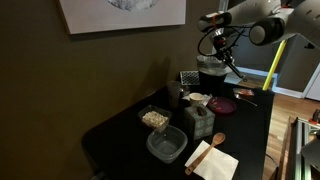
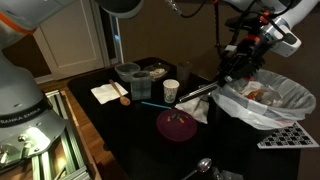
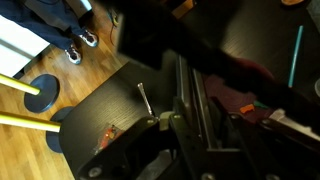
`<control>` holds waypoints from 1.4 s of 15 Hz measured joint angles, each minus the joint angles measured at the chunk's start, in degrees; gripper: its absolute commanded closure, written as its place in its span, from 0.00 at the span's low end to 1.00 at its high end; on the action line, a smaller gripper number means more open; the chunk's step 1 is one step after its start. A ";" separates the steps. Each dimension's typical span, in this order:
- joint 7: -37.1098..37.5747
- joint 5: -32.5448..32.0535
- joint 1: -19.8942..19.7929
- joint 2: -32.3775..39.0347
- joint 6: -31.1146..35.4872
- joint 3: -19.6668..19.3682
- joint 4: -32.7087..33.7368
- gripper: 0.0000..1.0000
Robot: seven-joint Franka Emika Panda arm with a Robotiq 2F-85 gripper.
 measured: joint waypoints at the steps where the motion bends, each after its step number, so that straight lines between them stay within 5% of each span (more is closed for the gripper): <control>1: 0.03 0.00 -0.11 0.46 -0.36 0.00 0.84 0.92; 3: 0.04 -0.14 -0.27 1.33 -1.26 0.02 2.28 0.95; 4: 0.08 -0.23 -0.34 1.78 -1.70 0.02 3.02 0.90; 6: 0.14 -0.47 -0.42 2.63 -2.50 0.04 4.46 0.63; 9: 0.37 -0.82 -0.58 3.92 -3.68 0.05 6.76 0.53; 10: 0.45 -0.99 -0.63 4.36 -3.87 0.05 7.44 0.79; 11: 0.50 -1.15 -0.68 4.84 -3.94 0.06 8.14 0.72; 13: 0.63 -1.36 -0.76 5.66 -4.12 0.09 9.22 0.95; 21: 1.48 -1.98 -0.76 6.50 -5.05 0.25 10.70 0.94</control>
